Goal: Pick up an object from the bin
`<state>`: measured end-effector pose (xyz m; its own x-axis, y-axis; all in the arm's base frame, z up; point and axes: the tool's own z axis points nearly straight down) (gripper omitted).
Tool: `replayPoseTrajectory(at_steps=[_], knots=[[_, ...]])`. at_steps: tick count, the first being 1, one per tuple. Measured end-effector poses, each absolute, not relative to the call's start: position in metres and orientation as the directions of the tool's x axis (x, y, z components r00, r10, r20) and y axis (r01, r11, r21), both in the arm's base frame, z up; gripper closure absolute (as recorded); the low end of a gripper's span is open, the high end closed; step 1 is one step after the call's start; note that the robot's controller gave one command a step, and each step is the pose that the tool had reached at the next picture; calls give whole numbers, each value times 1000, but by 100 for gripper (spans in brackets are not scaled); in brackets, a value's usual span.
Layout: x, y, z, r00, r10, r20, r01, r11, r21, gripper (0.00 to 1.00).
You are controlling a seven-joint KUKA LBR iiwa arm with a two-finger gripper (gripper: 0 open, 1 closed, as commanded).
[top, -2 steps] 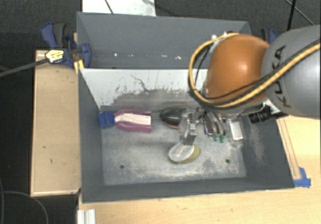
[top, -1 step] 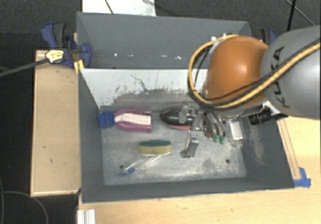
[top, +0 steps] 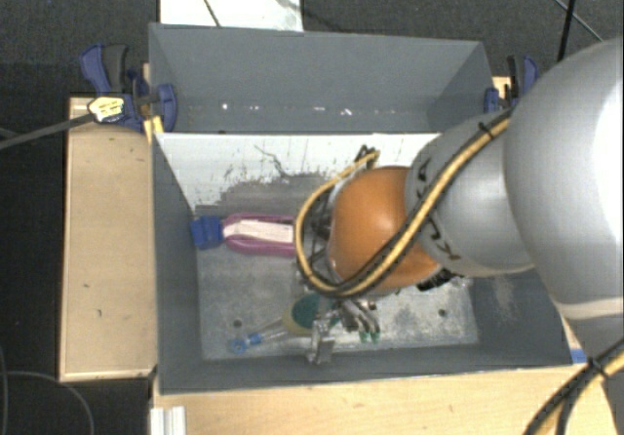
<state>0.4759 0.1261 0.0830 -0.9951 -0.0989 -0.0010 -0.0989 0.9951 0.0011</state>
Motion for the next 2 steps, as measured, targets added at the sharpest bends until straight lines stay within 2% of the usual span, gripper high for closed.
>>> replayPoseTrajectory(at_steps=[1,2], knots=[[476,125,85,-996,-90,-3,-90,996,1,100],[531,122,223,-999,-45,-13,-45,999,3,100]])
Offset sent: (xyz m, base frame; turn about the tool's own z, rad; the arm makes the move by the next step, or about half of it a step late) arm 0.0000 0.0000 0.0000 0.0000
